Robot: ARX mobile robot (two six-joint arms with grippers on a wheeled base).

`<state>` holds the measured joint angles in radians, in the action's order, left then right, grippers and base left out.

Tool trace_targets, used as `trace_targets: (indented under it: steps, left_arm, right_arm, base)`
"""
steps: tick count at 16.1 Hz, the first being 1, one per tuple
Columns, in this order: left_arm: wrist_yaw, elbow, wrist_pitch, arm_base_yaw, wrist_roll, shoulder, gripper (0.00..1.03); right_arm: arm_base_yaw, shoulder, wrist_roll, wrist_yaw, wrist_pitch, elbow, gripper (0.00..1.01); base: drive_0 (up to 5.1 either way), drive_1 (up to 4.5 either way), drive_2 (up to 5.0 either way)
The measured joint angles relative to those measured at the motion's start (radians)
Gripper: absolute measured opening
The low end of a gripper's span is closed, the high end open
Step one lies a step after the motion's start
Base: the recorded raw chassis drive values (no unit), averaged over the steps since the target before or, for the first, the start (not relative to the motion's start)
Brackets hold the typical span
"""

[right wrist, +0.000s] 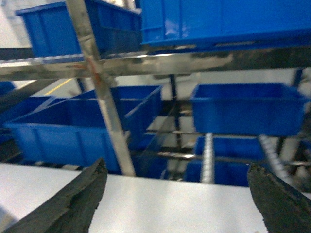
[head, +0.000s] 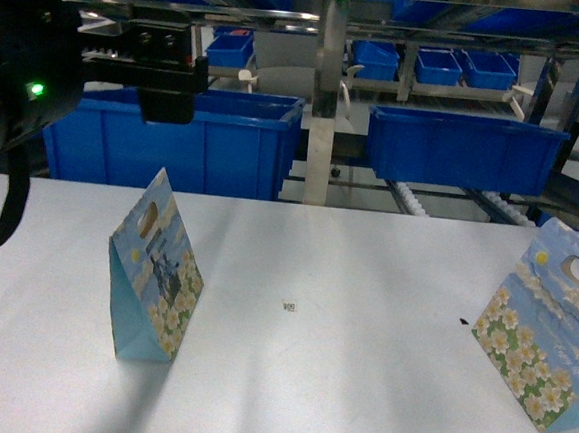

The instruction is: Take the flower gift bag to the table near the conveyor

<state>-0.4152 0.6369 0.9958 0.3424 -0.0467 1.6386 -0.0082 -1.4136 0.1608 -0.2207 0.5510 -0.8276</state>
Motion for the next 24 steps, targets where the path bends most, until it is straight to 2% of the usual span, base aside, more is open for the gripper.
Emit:
trace_targets:
  steps: [1, 2, 3, 6, 7, 8, 9, 10, 13, 14, 24]
  left_arm:
    - [0.057, -0.048, 0.016, -0.019, 0.015, -0.033, 0.79]
    - [0.117, -0.132, 0.032, -0.054, 0.025, -0.101, 0.66]
    - [0.142, -0.182, 0.042, -0.077, 0.03, -0.149, 0.57]
    - [0.2, -0.306, 0.043, -0.131, 0.04, -0.26, 0.3]
    - [0.232, -0.369, 0.031, -0.156, 0.04, -0.325, 0.14]
    - [0.286, -0.492, 0.068, -0.217, 0.044, -0.455, 0.02]
    - [0.325, -0.567, -0.048, -0.255, 0.045, -0.602, 0.02]
    - [0.402, -0.603, -0.175, -0.348, 0.046, -0.762, 0.02]
    - [0.415, -0.621, -0.302, -0.341, 0.046, -0.919, 0.02]
    - [0.415, -0.621, -0.355, -0.341, 0.046, -0.977, 0.02]
    - [0.415, -0.621, -0.46, -0.341, 0.046, -1.094, 0.02]
  right_arm:
    - [0.01, 0.025, -0.045, 0.09, 0.066, 0.058, 0.79]
    - [0.014, 0.077, -0.098, 0.185, 0.134, 0.164, 0.66]
    - [0.013, 0.111, -0.119, 0.209, 0.162, 0.225, 0.57]
    - [0.008, 0.198, -0.145, 0.22, 0.213, 0.372, 0.29]
    - [0.008, 0.25, -0.154, 0.22, 0.23, 0.45, 0.13]
    - [0.008, 0.379, -0.158, 0.22, 0.237, 0.588, 0.02]
    - [0.008, 0.5, -0.159, 0.22, 0.201, 0.675, 0.02]
    - [0.008, 0.615, -0.159, 0.22, 0.139, 0.729, 0.02]
    - [0.008, 0.734, -0.158, 0.22, 0.061, 0.771, 0.02]
    - [0.008, 0.753, -0.158, 0.22, 0.106, 0.8, 0.02]
    - [0.008, 0.838, -0.159, 0.22, 0.008, 0.814, 0.02]
  base:
    - [0.0, 0.0, 0.0]
    - [0.0, 0.0, 0.0]
    - [0.0, 0.0, 0.0]
    - [0.0, 0.0, 0.0]
    - [0.0, 0.0, 0.0]
    - [0.0, 0.0, 0.0]
    - [0.0, 0.0, 0.0]
    - [0.0, 0.0, 0.0]
    - [0.0, 0.0, 0.0]
    - [0.0, 0.0, 0.0]
    - [0.0, 0.0, 0.0]
